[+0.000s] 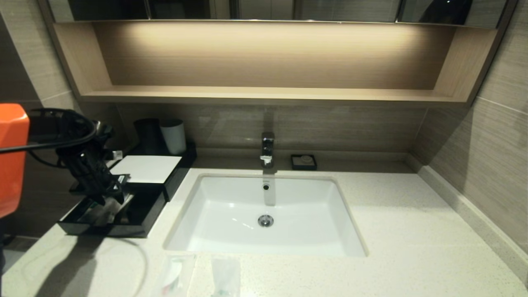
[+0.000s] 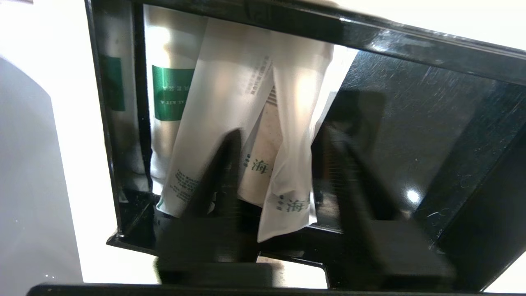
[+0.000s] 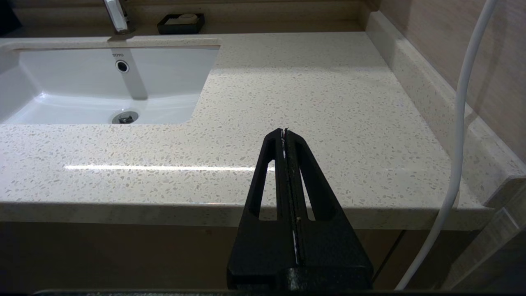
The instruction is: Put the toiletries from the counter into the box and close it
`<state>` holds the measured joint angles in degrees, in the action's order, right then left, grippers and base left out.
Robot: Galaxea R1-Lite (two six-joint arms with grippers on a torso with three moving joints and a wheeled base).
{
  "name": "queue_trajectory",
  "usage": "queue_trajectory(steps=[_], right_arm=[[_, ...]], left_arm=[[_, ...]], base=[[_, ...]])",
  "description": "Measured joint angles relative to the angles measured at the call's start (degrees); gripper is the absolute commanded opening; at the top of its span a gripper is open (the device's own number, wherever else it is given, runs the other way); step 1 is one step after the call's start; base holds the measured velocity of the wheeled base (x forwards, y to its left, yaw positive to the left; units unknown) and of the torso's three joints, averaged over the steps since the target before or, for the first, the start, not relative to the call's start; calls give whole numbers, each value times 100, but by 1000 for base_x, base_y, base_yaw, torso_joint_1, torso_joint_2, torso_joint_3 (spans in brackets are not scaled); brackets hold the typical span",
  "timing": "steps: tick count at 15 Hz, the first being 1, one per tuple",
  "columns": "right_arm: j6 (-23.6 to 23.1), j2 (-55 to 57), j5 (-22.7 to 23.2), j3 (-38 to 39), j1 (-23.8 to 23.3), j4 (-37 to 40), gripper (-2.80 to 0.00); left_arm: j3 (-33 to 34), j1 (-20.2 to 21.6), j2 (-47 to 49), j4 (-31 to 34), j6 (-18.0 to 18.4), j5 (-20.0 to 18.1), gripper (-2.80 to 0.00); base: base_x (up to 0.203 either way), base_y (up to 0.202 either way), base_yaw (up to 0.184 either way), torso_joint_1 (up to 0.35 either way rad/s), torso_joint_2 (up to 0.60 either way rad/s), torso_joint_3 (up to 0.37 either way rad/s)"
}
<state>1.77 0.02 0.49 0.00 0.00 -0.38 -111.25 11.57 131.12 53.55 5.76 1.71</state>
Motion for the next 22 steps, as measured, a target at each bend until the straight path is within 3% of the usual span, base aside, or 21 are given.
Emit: queue_trajectory(steps=[10,11,14,18,22], right_arm=[[-3,0,0,0,0,-2,-280],[-1,0,2,0,0,0,-280],[-1,0,2,0,0,0,-280],[-2,1,0,0,0,-2,-280],[-1,0,2,0,0,-2,-280]], left_arm=[[96,-9,-988,236,-62,-70,0],[164,-27,-1187,240,-72,-86,-280],[417,-159,-1885,256,-129,-269,-280],[1246,-586,-2756,402,-583,-853,-280],[2251,-1533,-3540,355,-1161,-979,-280]], base=[[0,0,0,0,0,0],[0,0,0,0,0,0],[0,0,0,0,0,0],[0,0,0,0,0,0],[0,0,0,0,0,0]])
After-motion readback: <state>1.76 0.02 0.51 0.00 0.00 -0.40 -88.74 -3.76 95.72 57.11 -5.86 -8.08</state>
